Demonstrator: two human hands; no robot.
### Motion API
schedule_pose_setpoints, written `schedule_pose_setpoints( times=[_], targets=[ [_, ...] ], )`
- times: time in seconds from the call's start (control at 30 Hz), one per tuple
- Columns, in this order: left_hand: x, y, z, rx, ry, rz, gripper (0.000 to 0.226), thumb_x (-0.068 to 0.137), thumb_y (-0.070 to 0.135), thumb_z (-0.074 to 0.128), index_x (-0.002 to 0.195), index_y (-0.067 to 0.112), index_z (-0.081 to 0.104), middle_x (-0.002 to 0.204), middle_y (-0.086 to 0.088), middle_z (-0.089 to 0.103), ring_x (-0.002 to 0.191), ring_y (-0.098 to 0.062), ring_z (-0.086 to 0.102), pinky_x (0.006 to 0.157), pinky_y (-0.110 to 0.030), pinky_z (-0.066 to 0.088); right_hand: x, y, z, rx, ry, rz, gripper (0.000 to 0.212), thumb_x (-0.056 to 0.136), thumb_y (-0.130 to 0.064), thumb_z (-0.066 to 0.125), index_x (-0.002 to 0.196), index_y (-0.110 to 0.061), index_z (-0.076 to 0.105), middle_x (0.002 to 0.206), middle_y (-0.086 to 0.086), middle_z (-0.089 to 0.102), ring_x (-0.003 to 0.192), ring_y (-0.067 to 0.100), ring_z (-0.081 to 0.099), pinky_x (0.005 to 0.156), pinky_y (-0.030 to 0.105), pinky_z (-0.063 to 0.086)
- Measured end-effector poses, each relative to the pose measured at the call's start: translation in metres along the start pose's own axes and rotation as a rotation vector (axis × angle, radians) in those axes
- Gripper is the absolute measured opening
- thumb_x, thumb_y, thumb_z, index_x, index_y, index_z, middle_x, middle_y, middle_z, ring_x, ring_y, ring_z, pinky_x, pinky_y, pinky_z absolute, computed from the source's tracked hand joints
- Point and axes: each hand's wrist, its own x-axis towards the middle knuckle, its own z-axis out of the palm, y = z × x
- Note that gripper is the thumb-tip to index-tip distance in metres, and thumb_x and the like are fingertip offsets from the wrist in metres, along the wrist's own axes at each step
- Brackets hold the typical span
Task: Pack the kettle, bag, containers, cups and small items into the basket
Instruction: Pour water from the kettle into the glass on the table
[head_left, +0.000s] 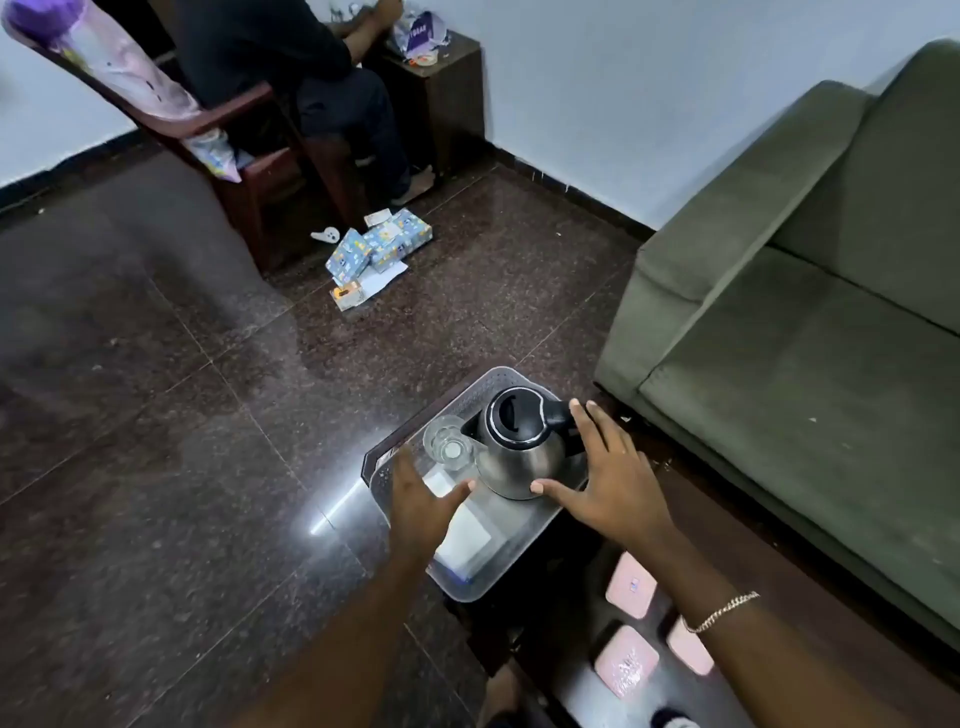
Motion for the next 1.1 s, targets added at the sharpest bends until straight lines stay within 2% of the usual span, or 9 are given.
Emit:
schedule_pose_setpoints(
  times=[0.2, 0.27, 0.37, 0.47, 0.57, 0.67, 0.73, 1.0, 1.1],
  targets=[
    [0.042, -0.027, 0.031, -0.194, -0.075, -0.108, 0.101, 0.069, 0.016, 0.097, 0.151, 0.012, 0.037, 0.147, -0.012, 0.054, 0.135, -0.030, 0.054, 0.114, -0.053, 0.044, 0.044, 0.010, 0.018, 0.091, 0.071, 0.030, 0.104, 0.070, -0.092, 0.046, 0.153, -0.034, 0.024, 0.153, -0.005, 0.039, 0.141, 0.017, 0.037, 0.111, 0.048, 0.038],
    [0.053, -0.032, 0.039, -0.269, -0.066, -0.077, 0.096, 0.064, 0.021, 0.098, 0.143, 0.020, 0.043, 0.137, -0.007, 0.062, 0.126, -0.026, 0.061, 0.111, -0.053, 0.047, 0.054, 0.019, 0.024, 0.165, 0.093, 0.043, 0.096, 0.072, -0.090, 0.047, 0.147, -0.031, 0.038, 0.141, -0.007, 0.050, 0.133, 0.016, 0.046, 0.111, 0.048, 0.038],
    [0.067, -0.042, 0.050, -0.352, -0.053, -0.043, 0.101, 0.057, 0.042, 0.097, 0.142, 0.023, 0.045, 0.135, -0.003, 0.064, 0.124, -0.024, 0.064, 0.109, -0.053, 0.050, 0.067, 0.030, 0.031, 0.282, 0.124, 0.020, 0.077, 0.076, -0.086, 0.046, 0.127, -0.029, 0.058, 0.119, -0.010, 0.060, 0.117, 0.014, 0.056, 0.105, 0.043, 0.043],
    [0.076, -0.053, 0.058, -0.381, -0.034, -0.010, 0.095, 0.060, 0.032, 0.096, 0.141, 0.023, 0.047, 0.134, -0.004, 0.063, 0.124, -0.023, 0.064, 0.108, -0.054, 0.051, 0.080, 0.041, 0.038, 0.388, 0.158, -0.041, 0.060, 0.086, -0.080, 0.040, 0.093, -0.026, 0.065, 0.089, -0.012, 0.063, 0.087, 0.007, 0.060, 0.082, 0.032, 0.047],
    [0.084, -0.059, 0.063, -0.377, -0.007, 0.036, 0.090, 0.062, 0.027, 0.093, 0.141, 0.020, 0.049, 0.135, -0.006, 0.057, 0.125, -0.024, 0.061, 0.108, -0.054, 0.050, 0.096, 0.048, 0.039, 0.564, 0.079, -0.002, 0.081, 0.091, -0.079, 0.032, 0.070, -0.005, 0.058, 0.068, -0.010, 0.054, 0.066, 0.007, 0.049, 0.065, 0.039, 0.045],
    [0.089, -0.065, 0.065, -0.381, 0.002, 0.070, 0.088, 0.062, 0.026, 0.093, 0.139, 0.021, 0.052, 0.134, -0.004, 0.056, 0.123, -0.020, 0.061, 0.106, -0.051, 0.052, 0.113, 0.054, 0.039, 0.656, -0.044, 0.081, 0.094, 0.091, -0.081, 0.021, 0.057, -0.006, 0.064, 0.053, 0.003, 0.064, 0.053, 0.010, 0.058, 0.057, 0.025, 0.044],
    [0.090, -0.069, 0.066, -0.385, 0.006, 0.082, 0.086, 0.062, 0.027, 0.094, 0.138, 0.024, 0.052, 0.132, -0.001, 0.058, 0.121, -0.014, 0.062, 0.105, -0.046, 0.054, 0.120, 0.057, 0.041, 0.632, -0.108, 0.068, 0.099, 0.094, -0.078, 0.012, 0.049, -0.006, 0.062, 0.045, 0.012, 0.059, 0.046, 0.017, 0.058, 0.054, 0.022, 0.042],
    [0.081, -0.070, 0.060, -0.345, 0.012, 0.090, 0.079, 0.065, 0.028, 0.093, 0.133, 0.034, 0.053, 0.122, 0.007, 0.069, 0.113, -0.015, 0.068, 0.100, -0.045, 0.057, 0.119, 0.054, 0.051, 0.723, -0.028, 0.158, 0.099, 0.086, -0.086, 0.019, 0.047, -0.006, 0.060, 0.041, 0.015, 0.052, 0.040, 0.018, 0.049, 0.046, 0.022, 0.037],
    [0.067, -0.063, 0.046, -0.285, 0.048, 0.108, 0.079, 0.063, 0.033, 0.092, 0.132, 0.033, 0.053, 0.118, 0.009, 0.069, 0.107, -0.010, 0.068, 0.096, -0.041, 0.057, 0.107, 0.051, 0.049, 0.727, -0.013, 0.114, 0.105, 0.087, -0.086, 0.019, 0.051, 0.007, 0.055, 0.043, 0.023, 0.049, 0.041, 0.020, 0.047, 0.046, 0.026, 0.035]
  ],
)
